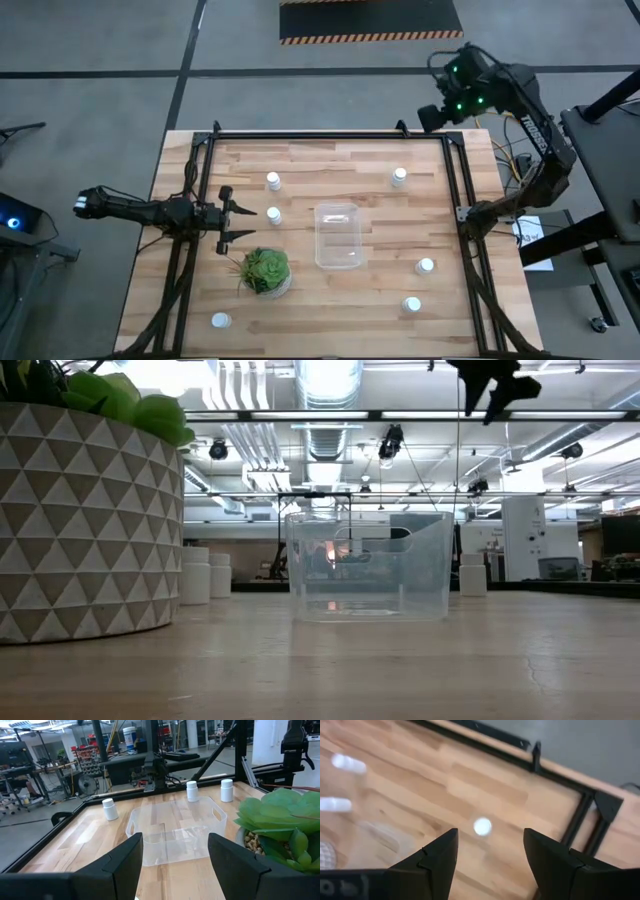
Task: Pick and place pill bottles into a basket
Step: Put the white medicine bottle into the transparent bin
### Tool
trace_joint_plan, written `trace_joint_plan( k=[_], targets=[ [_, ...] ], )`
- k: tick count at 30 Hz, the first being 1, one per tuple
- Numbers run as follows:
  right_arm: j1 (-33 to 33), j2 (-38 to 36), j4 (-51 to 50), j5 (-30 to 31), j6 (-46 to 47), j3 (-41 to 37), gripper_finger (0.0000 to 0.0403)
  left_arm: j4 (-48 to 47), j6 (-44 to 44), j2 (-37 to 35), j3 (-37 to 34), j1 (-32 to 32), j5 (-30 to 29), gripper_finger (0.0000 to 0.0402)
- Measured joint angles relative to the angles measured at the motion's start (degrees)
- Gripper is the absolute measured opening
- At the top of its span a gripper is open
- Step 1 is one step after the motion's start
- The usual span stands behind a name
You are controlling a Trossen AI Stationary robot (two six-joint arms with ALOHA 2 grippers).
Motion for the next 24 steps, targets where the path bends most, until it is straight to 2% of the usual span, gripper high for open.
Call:
trace_joint_plan(
  k=[7, 24],
  targets=[
    [0.0, -3.9, 0.2, 0.0, -0.1, -7.0, 0.0215, 0.0, 0.0, 0.0, 0.0, 0.0, 0.0, 0.0207],
    [0.1, -3.3, 2.4, 0.0, 0.7, -6.7, 0.0215, 0.0, 0.0, 0.0, 0.0, 0.0, 0.0, 0.0207]
  ],
)
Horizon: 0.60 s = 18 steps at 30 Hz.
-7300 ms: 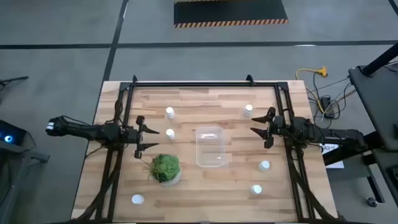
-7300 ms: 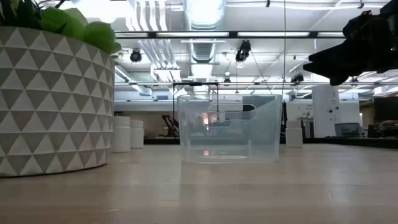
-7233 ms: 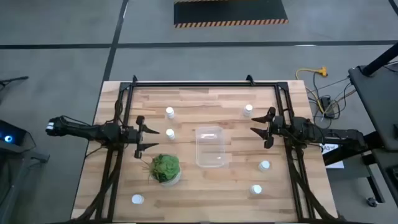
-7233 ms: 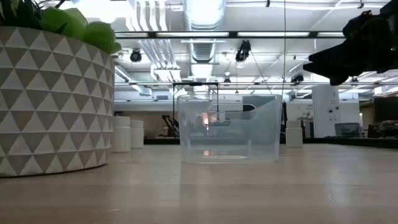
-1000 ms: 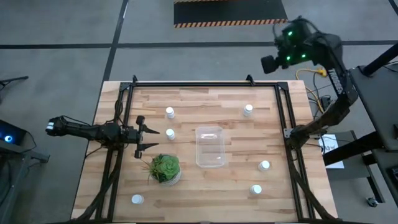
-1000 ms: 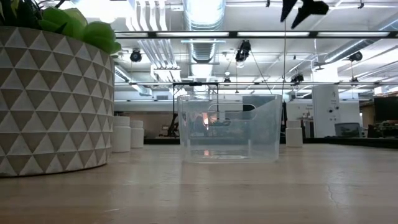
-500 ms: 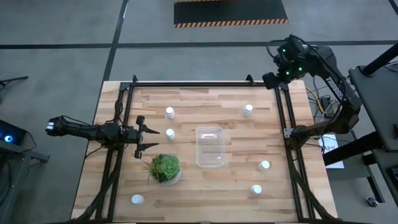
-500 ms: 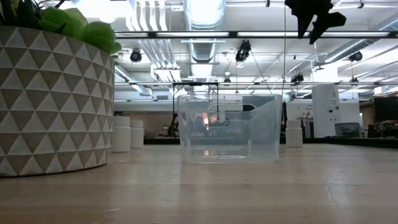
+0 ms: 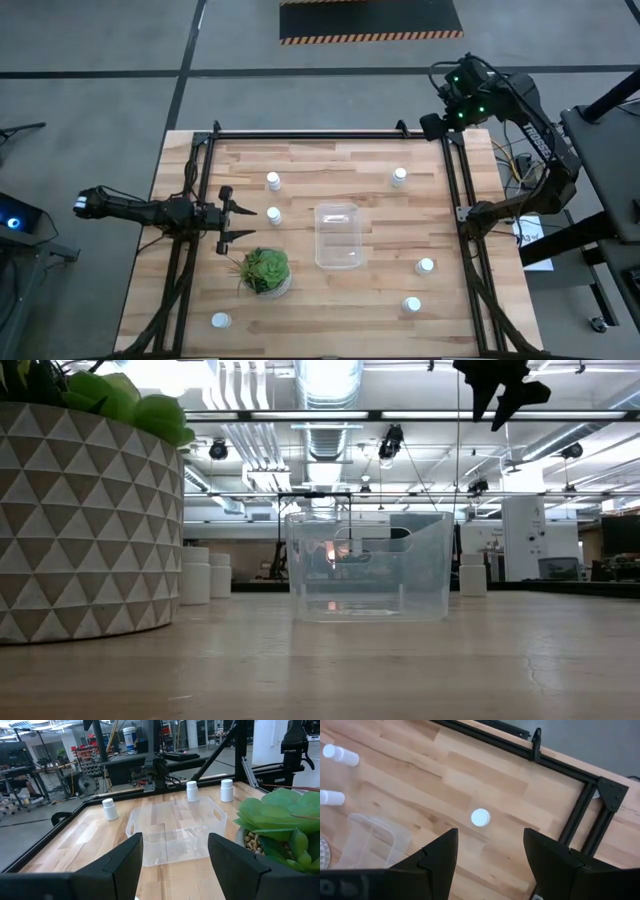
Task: Pick and place pill bottles into a basket
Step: Put the white medicine bottle into the transparent bin
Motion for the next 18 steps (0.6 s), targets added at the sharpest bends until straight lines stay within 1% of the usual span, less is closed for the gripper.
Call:
trace_joint_plan(
  k=[5, 10, 14, 18],
  targets=[
    [0.1, 2.7, -0.1, -0.4, -0.6, -0.4, 0.0215, 0.0, 0.0, 0.0, 0.0, 0.0, 0.0, 0.0207],
    [0.2, 6.2, -0.1, -3.1, -1.8, -0.5, 0.0220, 0.0, 0.0, 0.0, 0.0, 0.0, 0.0, 0.0207],
    [0.1, 8.4, -0.2, -3.2, -1.8, -0.5, 0.0245, 0.0, 0.0, 0.0, 0.0, 0.0, 0.0, 0.0207],
    [0.1, 10.4, -0.4, -3.1, -1.8, -0.5, 0.0283, 0.0, 0.0, 0.0, 0.0, 0.0, 0.0, 0.0207]
  ],
)
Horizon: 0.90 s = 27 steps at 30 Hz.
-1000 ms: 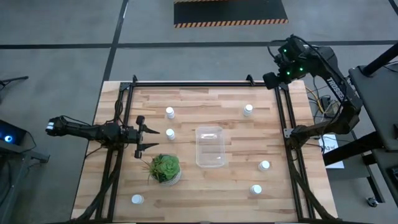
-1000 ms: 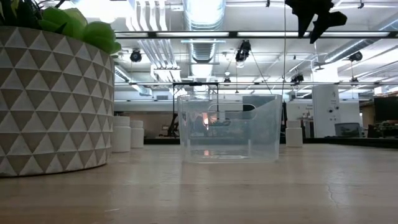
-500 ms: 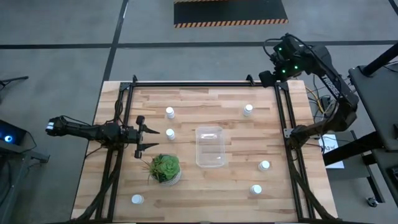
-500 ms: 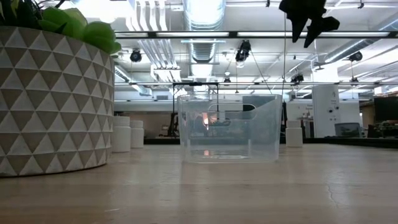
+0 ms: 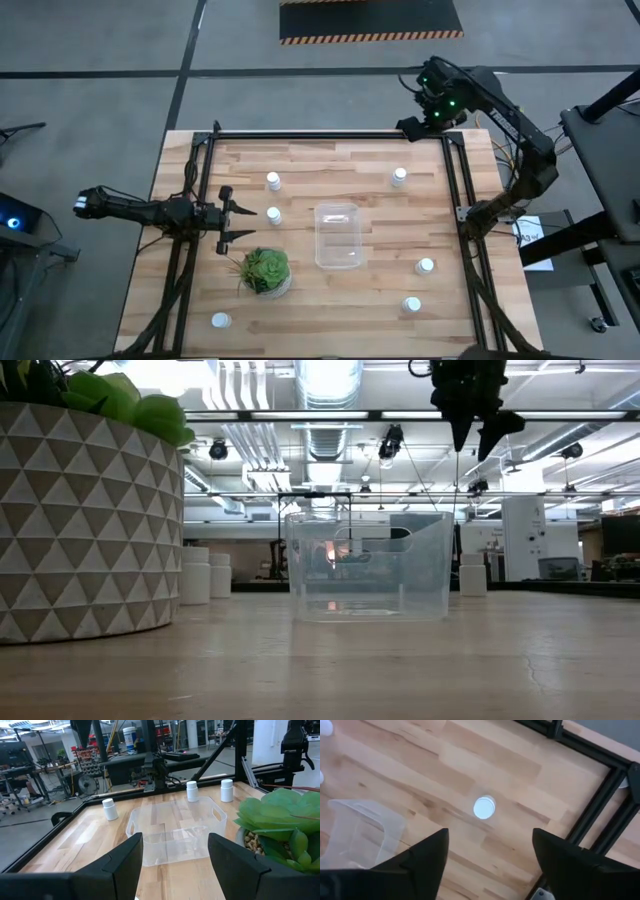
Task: Pick and place pill bottles into a basket
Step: Put the white medicine bottle into the transparent bin
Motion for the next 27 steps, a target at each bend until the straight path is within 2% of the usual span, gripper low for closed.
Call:
trace_joint_plan(
  k=[5, 10, 15, 22, 27],
  targets=[
    [0.0, 2.7, 0.0, 0.0, -0.9, -0.2, 0.0327, 0.0, 0.0, 0.0, 0.0, 0.0, 0.0, 0.0207],
    [0.5, 4.7, 0.5, 0.3, -2.3, -1.5, 0.0350, 0.0, 0.0, 0.0, 0.0, 0.0, 0.0, 0.0207],
    [2.0, 4.9, 5.0, 2.1, -2.6, -5.7, 0.0353, 0.0, 0.0, 0.0, 0.0, 0.0, 0.0, 0.0207],
    [5.8, 2.3, 13.7, 3.4, -2.1, -16.0, 0.0354, 0.0, 0.0, 0.0, 0.0, 0.0, 0.0, 0.0207],
    [7.6, 2.3, 15.4, 5.5, -1.9, -20.9, 0.0352, 0.0, 0.0, 0.0, 0.0, 0.0, 0.0, 0.0207]
  ],
)
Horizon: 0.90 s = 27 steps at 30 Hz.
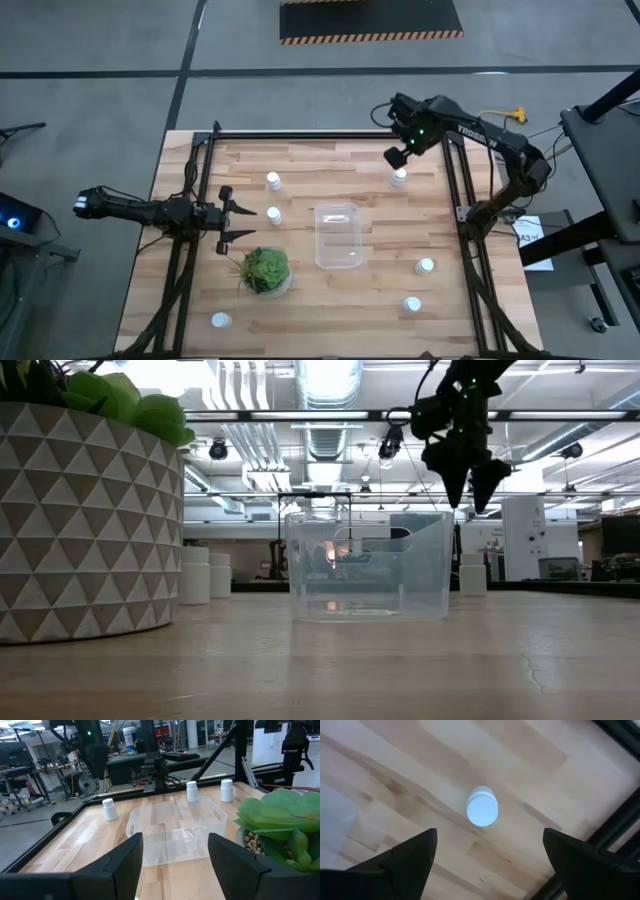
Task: Pick and place pill bottles into a basket
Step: Put the white medicine bottle into the transparent bin
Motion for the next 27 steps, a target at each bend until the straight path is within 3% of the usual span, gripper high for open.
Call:
trace_joint_plan(
  k=[27],
  targets=[
    [2.9, 0.0, 21.2, 0.6, 1.2, -19.3, 0.0336, 0.0, 0.0, 0.0, 0.0, 0.0, 0.0, 0.0207]
  ],
)
